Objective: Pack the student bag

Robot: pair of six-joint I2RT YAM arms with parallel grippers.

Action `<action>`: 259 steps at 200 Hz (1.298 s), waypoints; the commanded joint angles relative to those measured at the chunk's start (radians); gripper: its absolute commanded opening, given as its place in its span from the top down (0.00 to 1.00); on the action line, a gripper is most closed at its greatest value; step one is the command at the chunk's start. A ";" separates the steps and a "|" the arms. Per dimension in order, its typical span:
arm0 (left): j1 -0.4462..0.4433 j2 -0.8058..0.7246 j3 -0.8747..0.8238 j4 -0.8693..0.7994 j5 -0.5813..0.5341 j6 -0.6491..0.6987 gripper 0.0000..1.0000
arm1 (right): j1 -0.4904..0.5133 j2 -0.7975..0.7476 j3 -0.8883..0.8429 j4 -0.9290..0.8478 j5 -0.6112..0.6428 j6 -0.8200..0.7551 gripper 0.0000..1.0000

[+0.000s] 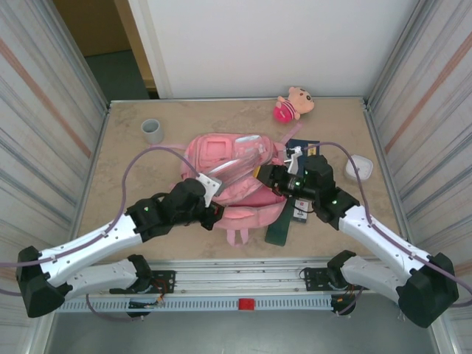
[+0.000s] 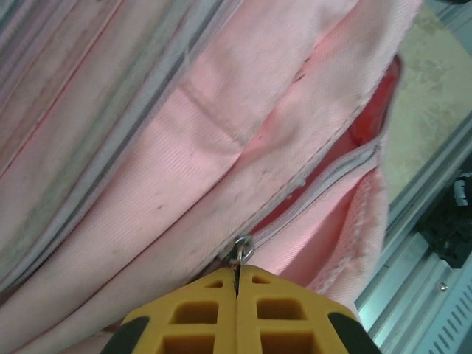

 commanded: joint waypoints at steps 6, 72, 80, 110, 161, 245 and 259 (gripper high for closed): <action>0.007 0.008 -0.017 0.140 0.100 -0.051 1.00 | 0.089 0.038 0.018 0.127 0.060 0.019 0.44; 0.016 0.044 0.028 -0.008 0.076 -0.023 0.98 | 0.141 0.106 -0.010 0.182 0.131 0.033 0.58; 0.013 0.051 0.041 -0.060 0.045 -0.002 0.81 | 0.138 0.102 -0.005 0.173 0.129 0.029 0.60; -0.082 0.101 0.078 -0.181 -0.106 0.088 0.59 | 0.138 0.086 0.026 0.138 0.124 0.012 0.62; -0.144 0.158 0.093 -0.255 -0.311 0.089 0.57 | 0.138 0.081 0.064 0.122 0.113 0.005 0.62; -0.120 0.151 0.024 -0.141 -0.345 0.076 0.69 | 0.137 0.080 0.083 0.133 0.084 0.010 0.63; -0.103 0.154 0.031 -0.145 -0.298 0.075 0.86 | 0.122 0.076 0.079 0.113 0.082 -0.001 0.63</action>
